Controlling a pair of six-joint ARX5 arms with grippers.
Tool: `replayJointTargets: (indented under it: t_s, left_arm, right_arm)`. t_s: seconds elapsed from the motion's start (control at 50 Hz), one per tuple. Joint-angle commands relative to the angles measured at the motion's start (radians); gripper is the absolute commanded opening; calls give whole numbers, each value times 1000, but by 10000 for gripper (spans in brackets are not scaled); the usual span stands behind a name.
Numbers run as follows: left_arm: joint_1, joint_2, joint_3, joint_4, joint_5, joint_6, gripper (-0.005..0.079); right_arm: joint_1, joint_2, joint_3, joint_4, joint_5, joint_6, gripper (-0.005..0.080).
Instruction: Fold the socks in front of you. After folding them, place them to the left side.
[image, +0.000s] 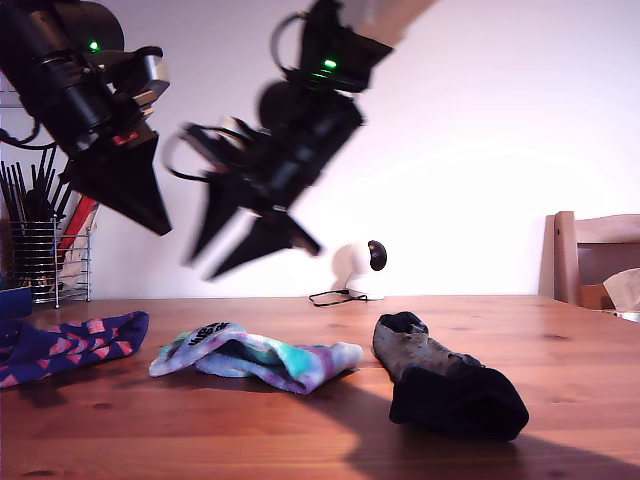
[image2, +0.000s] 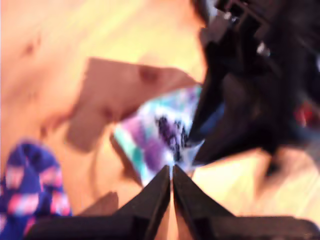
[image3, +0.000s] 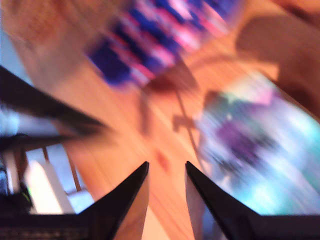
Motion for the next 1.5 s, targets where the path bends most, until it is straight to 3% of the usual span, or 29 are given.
replayJointTargets:
  t_s: [0.0,0.1,0.3,0.6,1.1,1.28,1.48]
  left_arm:
    - [-13,48,-21,13,6,0,-19]
    - [-17,85,-21,18,5,-7,6]
    - [-17,168,-21,74,8,-87,274]
    - [-1,227,-21,153,-33,-233,413]
    - [10,337,-21,201,-25,-277,410]
    - [10,337,-21,221,39,-291,318]
    - [8,337,-21,217,93,-295,294]
  right_arm:
    - [-17,-24,4,-10,8,-19,196]
    - [-30,-24,4,-21,8,-42,196]
    - [-34,-24,4,-90,36,-100,199]
    - [-29,-24,3,-101,60,-119,231]
    - [-29,-24,3,-103,60,-126,230]
    - [-30,-24,3,-101,74,-127,230]
    - [-39,-24,3,-102,110,-136,230]
